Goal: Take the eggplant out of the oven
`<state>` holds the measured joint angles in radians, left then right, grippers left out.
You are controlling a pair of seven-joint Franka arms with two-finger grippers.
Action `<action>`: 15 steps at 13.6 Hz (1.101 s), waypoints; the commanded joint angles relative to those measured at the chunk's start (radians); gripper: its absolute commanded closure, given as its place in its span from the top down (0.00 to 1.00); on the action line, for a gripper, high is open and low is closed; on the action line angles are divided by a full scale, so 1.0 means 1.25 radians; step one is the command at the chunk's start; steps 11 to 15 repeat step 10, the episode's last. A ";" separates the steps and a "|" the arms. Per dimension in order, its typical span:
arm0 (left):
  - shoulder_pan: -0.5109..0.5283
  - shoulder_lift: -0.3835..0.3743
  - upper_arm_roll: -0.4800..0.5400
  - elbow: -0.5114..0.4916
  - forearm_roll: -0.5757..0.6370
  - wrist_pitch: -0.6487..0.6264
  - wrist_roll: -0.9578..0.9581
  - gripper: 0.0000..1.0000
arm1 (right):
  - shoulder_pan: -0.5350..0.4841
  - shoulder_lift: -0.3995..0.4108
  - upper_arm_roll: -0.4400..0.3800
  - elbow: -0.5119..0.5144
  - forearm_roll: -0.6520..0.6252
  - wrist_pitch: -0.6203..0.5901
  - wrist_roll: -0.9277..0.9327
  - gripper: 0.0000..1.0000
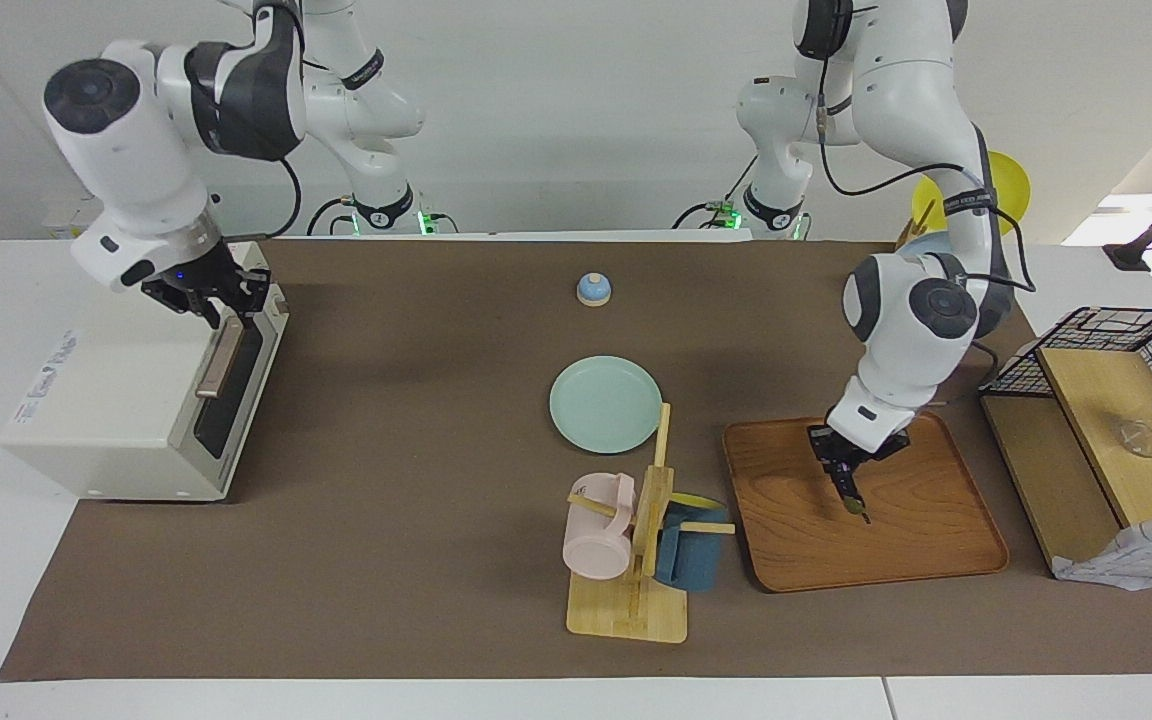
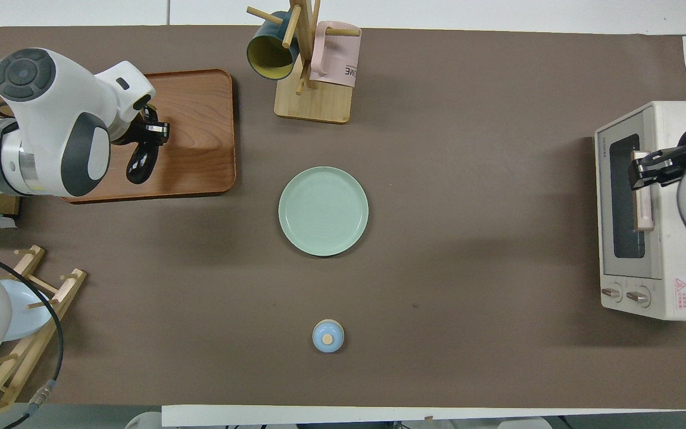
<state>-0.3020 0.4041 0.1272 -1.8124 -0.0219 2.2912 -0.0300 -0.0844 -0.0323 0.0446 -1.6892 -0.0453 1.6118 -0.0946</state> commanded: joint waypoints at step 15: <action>0.022 -0.258 -0.011 0.273 -0.023 -0.667 -0.026 1.00 | -0.015 0.022 -0.038 0.197 0.040 -0.223 0.059 1.00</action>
